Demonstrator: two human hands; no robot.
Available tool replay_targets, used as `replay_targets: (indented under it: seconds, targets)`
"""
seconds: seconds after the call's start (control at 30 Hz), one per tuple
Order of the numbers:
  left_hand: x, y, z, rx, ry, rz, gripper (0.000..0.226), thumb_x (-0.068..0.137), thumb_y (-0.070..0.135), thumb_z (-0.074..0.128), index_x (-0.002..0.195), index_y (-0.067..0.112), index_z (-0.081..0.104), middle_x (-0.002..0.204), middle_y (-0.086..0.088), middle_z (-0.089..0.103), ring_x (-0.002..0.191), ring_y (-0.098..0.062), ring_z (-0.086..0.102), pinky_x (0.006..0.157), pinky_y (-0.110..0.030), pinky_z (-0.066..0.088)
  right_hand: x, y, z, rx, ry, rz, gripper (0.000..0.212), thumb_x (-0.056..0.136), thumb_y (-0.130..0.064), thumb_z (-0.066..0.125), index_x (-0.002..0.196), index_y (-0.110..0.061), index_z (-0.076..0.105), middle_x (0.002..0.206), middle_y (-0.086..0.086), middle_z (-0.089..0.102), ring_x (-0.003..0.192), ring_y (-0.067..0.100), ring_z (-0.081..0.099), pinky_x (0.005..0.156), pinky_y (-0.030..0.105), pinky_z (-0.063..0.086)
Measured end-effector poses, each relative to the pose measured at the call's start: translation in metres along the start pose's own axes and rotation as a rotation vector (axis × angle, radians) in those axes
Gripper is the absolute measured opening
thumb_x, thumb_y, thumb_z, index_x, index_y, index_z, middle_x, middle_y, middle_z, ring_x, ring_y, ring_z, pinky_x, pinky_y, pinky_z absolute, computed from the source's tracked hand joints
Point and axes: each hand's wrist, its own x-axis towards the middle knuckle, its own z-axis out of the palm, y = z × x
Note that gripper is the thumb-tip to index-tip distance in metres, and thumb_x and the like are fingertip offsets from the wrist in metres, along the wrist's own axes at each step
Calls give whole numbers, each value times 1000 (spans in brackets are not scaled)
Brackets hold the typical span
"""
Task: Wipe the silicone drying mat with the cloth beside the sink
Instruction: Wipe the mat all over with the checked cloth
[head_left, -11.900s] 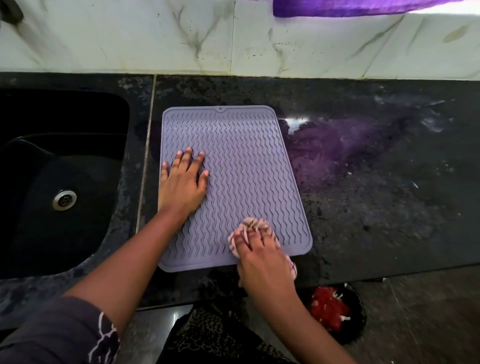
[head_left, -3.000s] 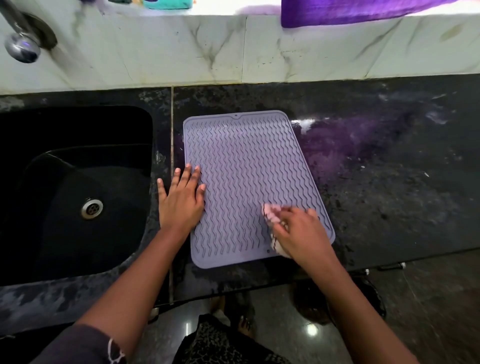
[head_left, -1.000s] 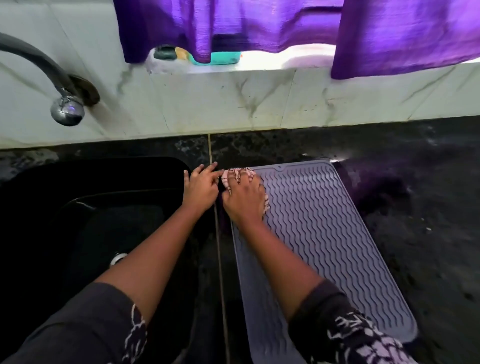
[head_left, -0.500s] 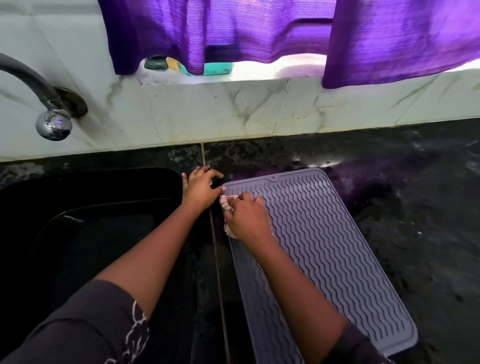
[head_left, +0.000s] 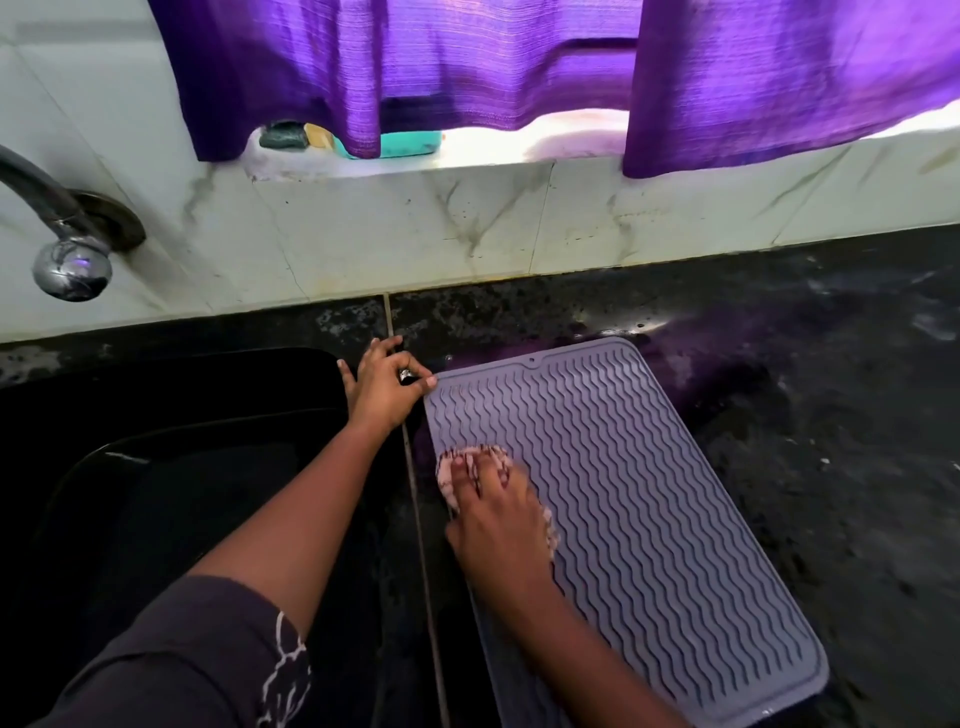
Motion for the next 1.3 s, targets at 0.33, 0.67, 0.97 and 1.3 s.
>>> replay_targets:
  seconds: [0.33,0.67,0.97,1.3]
  targets:
    - [-8,-2,4,39,81,101,9,78,32,71,79,24,66,138,1,50,139,-17,28,112,-48,-9,52,-2,-5,2,72,5,55,87,-34,42,139,-21,30,147,10,30,127,34,26,97,47,30]
    - [-8,-3,3,6,82,97,10,77,32,72,75,28,64,137,2,51,139,-16,28,112,-48,-10,-16,11,-10,78,68,-47,44,86,-36,46,127,-22,45,128,7,44,110,25,35,85,38,35]
    - [-5,-4,4,6,82,90,5,77,26,73,80,26,69,140,2,48,141,-15,23,114,-48,-7,86,4,-12,-63,111,-4,49,88,-34,42,134,-19,37,140,10,38,119,33,32,90,45,34]
    - [-5,-4,4,-5,74,98,9,77,32,72,79,27,66,142,2,46,141,-17,22,114,-46,-3,34,17,-22,81,101,-16,41,90,-39,40,125,-21,51,120,10,47,102,27,40,75,38,37]
